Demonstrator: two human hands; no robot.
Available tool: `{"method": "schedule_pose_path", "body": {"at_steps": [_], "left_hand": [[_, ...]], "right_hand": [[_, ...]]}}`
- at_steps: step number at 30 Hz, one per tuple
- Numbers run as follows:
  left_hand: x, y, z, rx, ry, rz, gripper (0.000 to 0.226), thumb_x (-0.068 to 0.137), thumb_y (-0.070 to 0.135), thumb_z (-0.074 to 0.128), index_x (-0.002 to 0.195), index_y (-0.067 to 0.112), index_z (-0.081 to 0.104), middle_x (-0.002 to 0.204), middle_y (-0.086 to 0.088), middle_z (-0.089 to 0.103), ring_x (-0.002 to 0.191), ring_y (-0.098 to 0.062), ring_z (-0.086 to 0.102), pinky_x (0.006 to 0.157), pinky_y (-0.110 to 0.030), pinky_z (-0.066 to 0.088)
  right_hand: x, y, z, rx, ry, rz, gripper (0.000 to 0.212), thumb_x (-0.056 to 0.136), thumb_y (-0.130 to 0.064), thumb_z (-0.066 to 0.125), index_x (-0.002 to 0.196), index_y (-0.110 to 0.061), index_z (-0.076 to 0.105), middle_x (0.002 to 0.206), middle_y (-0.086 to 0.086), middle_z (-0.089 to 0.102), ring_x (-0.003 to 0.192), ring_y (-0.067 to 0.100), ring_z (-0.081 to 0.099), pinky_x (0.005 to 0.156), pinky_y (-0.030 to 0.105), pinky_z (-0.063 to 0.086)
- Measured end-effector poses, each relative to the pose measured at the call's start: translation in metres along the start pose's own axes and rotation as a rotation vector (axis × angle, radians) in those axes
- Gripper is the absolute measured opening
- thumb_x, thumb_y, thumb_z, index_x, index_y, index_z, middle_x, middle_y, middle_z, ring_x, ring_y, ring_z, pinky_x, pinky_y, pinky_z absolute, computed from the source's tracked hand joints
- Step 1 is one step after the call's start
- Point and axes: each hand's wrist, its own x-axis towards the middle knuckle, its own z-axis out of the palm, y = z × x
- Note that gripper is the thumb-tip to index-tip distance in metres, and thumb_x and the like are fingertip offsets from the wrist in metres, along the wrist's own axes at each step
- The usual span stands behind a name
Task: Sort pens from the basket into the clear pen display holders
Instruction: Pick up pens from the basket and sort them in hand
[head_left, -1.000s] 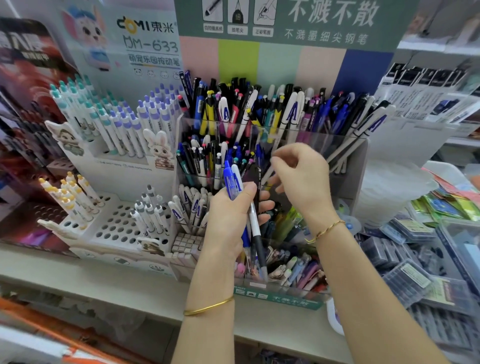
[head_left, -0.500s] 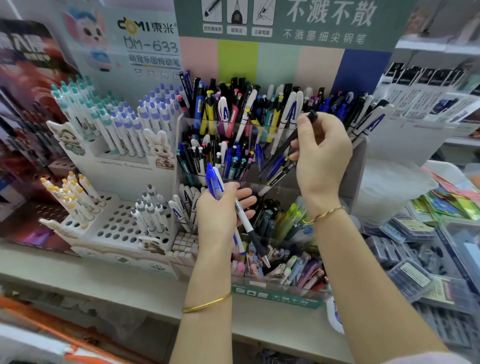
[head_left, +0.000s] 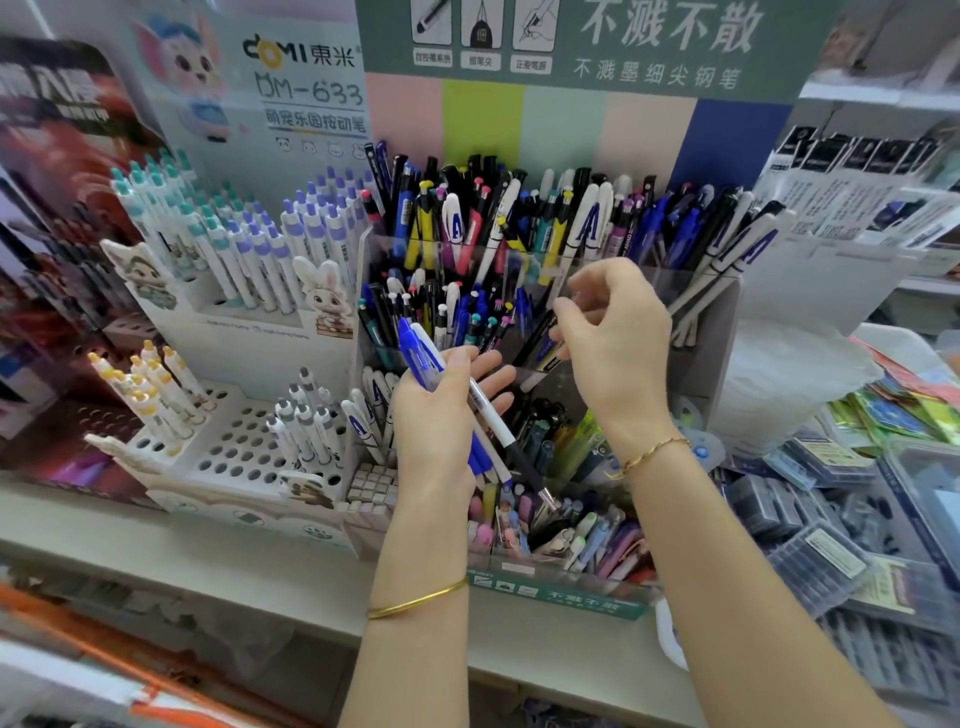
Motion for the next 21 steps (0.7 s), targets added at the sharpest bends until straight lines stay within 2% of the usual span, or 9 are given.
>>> {"method": "schedule_pose_path", "body": {"at_steps": [1, 3, 5, 8, 12, 15, 17, 19, 21], "left_hand": [[0.000, 0.000, 0.001, -0.011, 0.016, 0.006, 0.020, 0.101, 0.015, 0.048, 0.113, 0.003, 0.057, 0.100, -0.011, 0.071, 0.082, -0.019, 0.074, 0.069, -0.030, 0.060], [0.001, 0.000, 0.005, -0.035, 0.051, 0.019, 0.024, 0.101, 0.016, 0.048, 0.117, 0.001, 0.057, 0.103, -0.012, 0.072, 0.084, -0.019, 0.074, 0.073, -0.032, 0.060], [0.001, 0.000, 0.009, -0.081, 0.067, 0.019, 0.023, 0.101, 0.015, 0.047, 0.117, 0.001, 0.057, 0.102, -0.012, 0.071, 0.084, -0.019, 0.073, 0.075, -0.034, 0.060], [-0.001, -0.001, 0.013, -0.125, 0.055, 0.002, 0.024, 0.101, 0.014, 0.047, 0.118, 0.001, 0.057, 0.101, -0.011, 0.071, 0.084, -0.018, 0.073, 0.074, -0.032, 0.060], [-0.002, -0.002, 0.012, -0.081, 0.049, -0.012, 0.028, 0.100, 0.019, 0.050, 0.119, 0.000, 0.057, 0.100, -0.011, 0.071, 0.085, -0.020, 0.073, 0.069, -0.029, 0.060], [-0.004, 0.000, 0.011, -0.079, 0.018, -0.023, 0.024, 0.101, 0.020, 0.047, 0.114, 0.002, 0.057, 0.093, -0.013, 0.073, 0.081, -0.021, 0.074, 0.070, -0.031, 0.060], [-0.004, 0.000, 0.009, -0.018, 0.005, -0.020, 0.021, 0.102, 0.021, 0.046, 0.111, 0.005, 0.058, 0.079, -0.006, 0.074, 0.071, -0.019, 0.073, 0.067, -0.032, 0.061], [-0.003, -0.001, 0.007, 0.036, 0.007, -0.027, 0.018, 0.102, 0.020, 0.047, 0.104, 0.008, 0.059, 0.059, 0.002, 0.066, 0.051, -0.010, 0.063, 0.054, -0.026, 0.056], [-0.001, -0.002, 0.006, 0.071, 0.007, -0.042, 0.015, 0.101, 0.019, 0.047, 0.095, 0.009, 0.057, 0.050, 0.006, 0.050, 0.039, -0.005, 0.041, 0.041, -0.019, 0.041]], "right_hand": [[-0.002, -0.004, -0.005, -0.008, -0.100, 0.033, 0.006, 0.090, -0.012, 0.062, 0.087, -0.015, 0.057, 0.082, 0.003, 0.062, 0.069, 0.018, 0.064, 0.063, 0.035, 0.056], [-0.007, -0.012, -0.014, -0.077, -0.419, 0.110, 0.013, 0.089, -0.025, 0.065, 0.085, -0.013, 0.062, 0.074, -0.001, 0.065, 0.056, 0.007, 0.062, 0.052, 0.020, 0.051], [-0.011, -0.015, -0.015, -0.168, -0.696, 0.110, 0.018, 0.086, -0.032, 0.069, 0.083, -0.015, 0.066, 0.072, -0.004, 0.066, 0.052, 0.003, 0.060, 0.046, 0.011, 0.044], [-0.012, -0.015, -0.012, -0.205, -0.790, 0.074, 0.009, 0.083, -0.024, 0.072, 0.082, -0.015, 0.070, 0.074, -0.003, 0.068, 0.056, 0.004, 0.059, 0.048, 0.011, 0.046], [-0.003, -0.012, -0.017, -0.277, -0.699, 0.030, 0.011, 0.085, -0.022, 0.068, 0.076, -0.017, 0.069, 0.071, -0.003, 0.064, 0.060, 0.005, 0.053, 0.049, 0.012, 0.042], [0.007, -0.008, -0.017, -0.208, -0.439, 0.044, 0.018, 0.088, -0.019, 0.062, 0.077, -0.007, 0.068, 0.068, 0.005, 0.062, 0.059, 0.012, 0.052, 0.057, 0.023, 0.046], [0.012, -0.009, -0.016, -0.040, -0.202, 0.069, 0.012, 0.090, -0.018, 0.061, 0.080, -0.011, 0.062, 0.067, -0.003, 0.059, 0.064, 0.014, 0.057, 0.065, 0.036, 0.053], [0.014, -0.011, -0.013, 0.043, -0.050, 0.057, 0.006, 0.091, -0.018, 0.061, 0.087, -0.016, 0.057, 0.073, -0.008, 0.058, 0.072, 0.018, 0.062, 0.067, 0.042, 0.056], [0.015, -0.011, -0.008, 0.039, -0.014, 0.030, 0.006, 0.092, -0.016, 0.061, 0.090, -0.015, 0.055, 0.076, -0.008, 0.057, 0.076, 0.020, 0.064, 0.069, 0.043, 0.056]]}}
